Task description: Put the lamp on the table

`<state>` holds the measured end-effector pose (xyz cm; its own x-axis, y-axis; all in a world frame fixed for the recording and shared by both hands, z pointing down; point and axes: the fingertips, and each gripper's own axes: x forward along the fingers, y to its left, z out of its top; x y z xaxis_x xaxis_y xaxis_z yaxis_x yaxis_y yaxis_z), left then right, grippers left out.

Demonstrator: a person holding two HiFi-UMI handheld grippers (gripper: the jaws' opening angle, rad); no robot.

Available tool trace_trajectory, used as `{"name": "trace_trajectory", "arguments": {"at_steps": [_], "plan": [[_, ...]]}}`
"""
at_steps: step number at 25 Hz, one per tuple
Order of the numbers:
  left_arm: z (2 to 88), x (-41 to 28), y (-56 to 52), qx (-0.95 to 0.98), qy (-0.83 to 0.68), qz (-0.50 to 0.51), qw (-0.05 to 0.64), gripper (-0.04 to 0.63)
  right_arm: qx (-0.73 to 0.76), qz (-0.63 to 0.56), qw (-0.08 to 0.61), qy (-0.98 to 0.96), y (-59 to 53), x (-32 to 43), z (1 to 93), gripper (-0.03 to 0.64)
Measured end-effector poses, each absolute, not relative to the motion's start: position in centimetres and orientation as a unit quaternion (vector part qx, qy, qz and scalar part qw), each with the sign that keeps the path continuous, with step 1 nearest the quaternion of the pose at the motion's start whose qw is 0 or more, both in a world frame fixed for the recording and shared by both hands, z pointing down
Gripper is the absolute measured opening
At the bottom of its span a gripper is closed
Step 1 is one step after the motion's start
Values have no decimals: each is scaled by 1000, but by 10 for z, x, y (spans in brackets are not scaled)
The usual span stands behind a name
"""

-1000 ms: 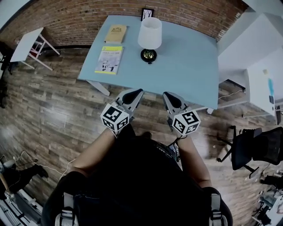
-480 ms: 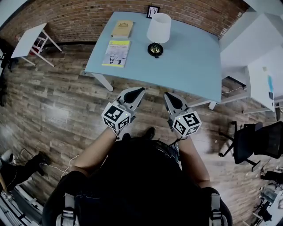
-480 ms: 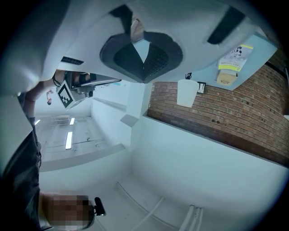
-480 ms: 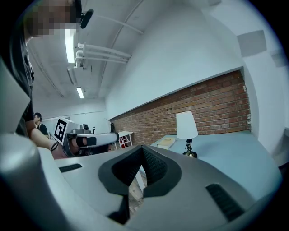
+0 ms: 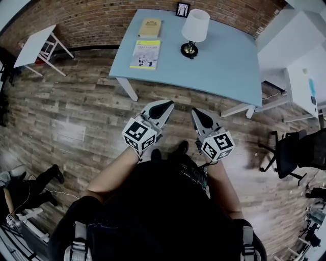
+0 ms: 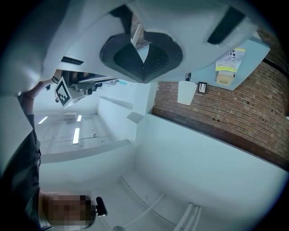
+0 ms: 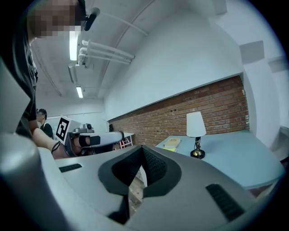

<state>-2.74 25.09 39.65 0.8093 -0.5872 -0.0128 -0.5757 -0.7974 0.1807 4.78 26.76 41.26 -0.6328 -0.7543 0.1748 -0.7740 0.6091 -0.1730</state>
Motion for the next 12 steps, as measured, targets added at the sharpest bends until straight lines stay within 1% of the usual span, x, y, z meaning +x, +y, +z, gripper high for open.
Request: {"name": "trace_trajectory", "arguments": {"at_steps": [12], "plan": [[397,-61,288,957,-277,-31,84,9,451,110,39,-885,303,15,410,15]]}}
